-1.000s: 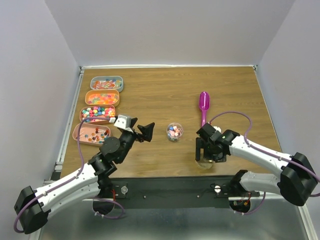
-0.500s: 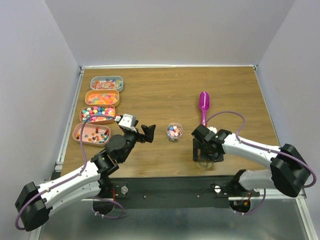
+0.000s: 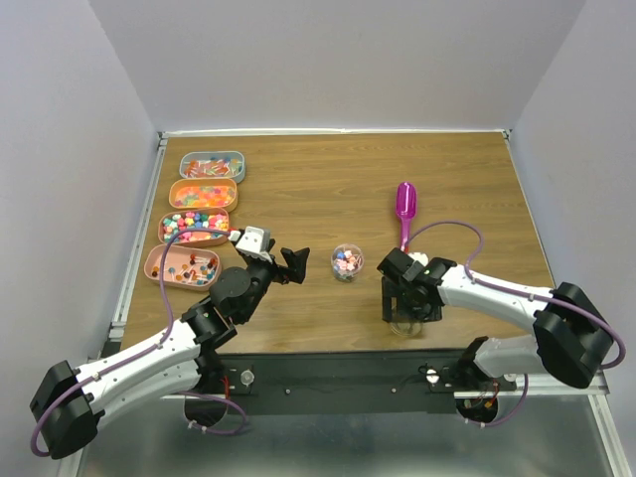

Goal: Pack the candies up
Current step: Screw the bottle lid onto the packing bottle.

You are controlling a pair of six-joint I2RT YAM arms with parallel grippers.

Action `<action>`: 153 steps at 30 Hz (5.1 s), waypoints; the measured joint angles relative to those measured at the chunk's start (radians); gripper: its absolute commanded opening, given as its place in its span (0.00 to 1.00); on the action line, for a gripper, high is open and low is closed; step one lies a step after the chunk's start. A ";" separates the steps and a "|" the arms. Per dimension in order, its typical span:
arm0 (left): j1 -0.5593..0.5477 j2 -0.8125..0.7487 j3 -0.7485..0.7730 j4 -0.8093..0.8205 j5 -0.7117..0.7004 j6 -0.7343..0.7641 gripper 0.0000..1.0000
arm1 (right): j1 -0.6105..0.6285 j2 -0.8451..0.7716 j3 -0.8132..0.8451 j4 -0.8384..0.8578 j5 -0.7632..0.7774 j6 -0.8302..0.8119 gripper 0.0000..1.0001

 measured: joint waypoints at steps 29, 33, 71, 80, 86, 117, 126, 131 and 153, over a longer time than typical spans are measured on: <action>0.000 0.101 -0.117 0.201 0.087 0.001 0.98 | 0.021 0.032 0.288 -0.110 0.021 -0.069 0.33; 0.000 0.180 -0.148 0.327 0.114 0.030 0.98 | 0.022 0.103 0.492 -0.180 0.042 -0.143 0.32; -0.040 1.099 -0.225 1.114 0.380 0.281 0.98 | -0.040 0.565 0.990 -0.282 -0.138 -0.525 0.26; -0.007 1.114 -0.196 1.104 0.468 0.295 0.98 | -0.027 0.610 0.987 -0.262 -0.137 -0.525 0.24; 0.003 1.115 -0.192 1.103 0.490 0.295 0.98 | -0.018 0.630 0.987 -0.258 -0.123 -0.525 0.23; 0.013 1.120 -0.183 1.103 0.509 0.292 0.98 | 0.002 0.643 0.949 -0.203 -0.081 -0.498 0.22; 0.014 1.120 -0.183 1.103 0.510 0.288 0.98 | 0.005 0.645 0.947 -0.199 -0.073 -0.494 0.21; 0.014 1.126 -0.171 1.099 0.509 0.282 0.98 | 0.005 0.648 0.937 -0.188 -0.069 -0.487 0.19; 0.021 1.206 -0.053 1.087 0.507 0.281 0.98 | 0.007 0.661 0.939 -0.188 -0.064 -0.462 0.18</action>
